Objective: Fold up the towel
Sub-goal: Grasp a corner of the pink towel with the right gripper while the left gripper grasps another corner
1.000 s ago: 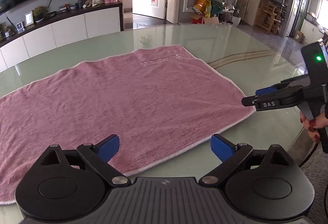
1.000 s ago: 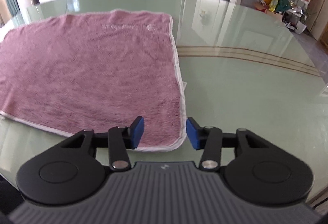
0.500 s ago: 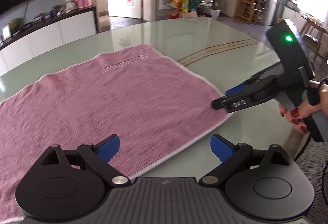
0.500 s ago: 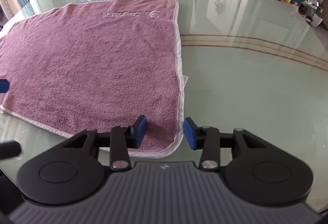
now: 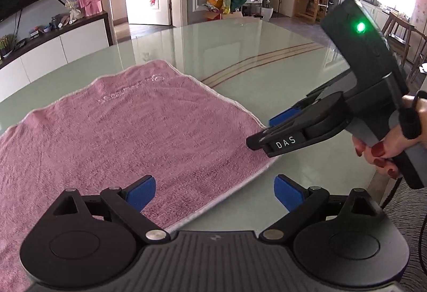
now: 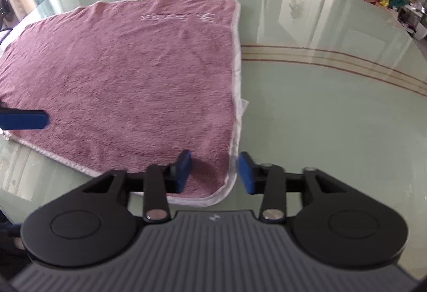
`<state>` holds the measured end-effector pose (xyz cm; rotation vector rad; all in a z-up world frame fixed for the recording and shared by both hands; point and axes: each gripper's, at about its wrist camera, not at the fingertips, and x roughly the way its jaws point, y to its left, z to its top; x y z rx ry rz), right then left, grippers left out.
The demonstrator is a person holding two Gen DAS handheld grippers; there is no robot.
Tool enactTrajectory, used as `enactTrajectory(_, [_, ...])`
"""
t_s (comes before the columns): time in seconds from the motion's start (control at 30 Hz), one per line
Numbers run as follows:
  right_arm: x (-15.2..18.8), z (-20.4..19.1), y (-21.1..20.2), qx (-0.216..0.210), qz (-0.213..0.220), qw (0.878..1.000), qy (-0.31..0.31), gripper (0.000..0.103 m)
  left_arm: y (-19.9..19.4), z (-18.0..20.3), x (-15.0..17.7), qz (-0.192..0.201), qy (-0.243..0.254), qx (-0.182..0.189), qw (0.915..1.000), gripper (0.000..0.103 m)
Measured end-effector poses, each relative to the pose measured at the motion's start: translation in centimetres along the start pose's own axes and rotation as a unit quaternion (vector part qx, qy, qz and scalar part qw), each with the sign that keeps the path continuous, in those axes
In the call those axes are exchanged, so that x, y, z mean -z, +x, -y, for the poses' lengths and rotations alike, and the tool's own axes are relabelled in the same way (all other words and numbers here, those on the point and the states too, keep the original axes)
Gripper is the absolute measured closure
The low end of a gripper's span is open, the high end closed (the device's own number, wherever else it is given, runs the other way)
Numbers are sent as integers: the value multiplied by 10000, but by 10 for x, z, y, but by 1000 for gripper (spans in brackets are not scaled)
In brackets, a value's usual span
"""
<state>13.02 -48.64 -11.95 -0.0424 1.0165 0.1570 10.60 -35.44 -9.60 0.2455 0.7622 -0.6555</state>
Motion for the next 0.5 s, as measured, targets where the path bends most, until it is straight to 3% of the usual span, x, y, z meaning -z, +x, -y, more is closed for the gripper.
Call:
enactTrajectory(0.1, [-4,-4,1,-130,-49,9999,-45,94,9,5,-1,-10,-15,14,10000,6])
enactTrajectory(0.33, [-13,7,-16,-597,54,9977,324,96,25,16,-3,-14,-49,39,10000,6])
enactTrajectory(0.5, [-17,7,-26,-678,87,9972,310,96,26,22,-6,97,-65,-43,9999,8])
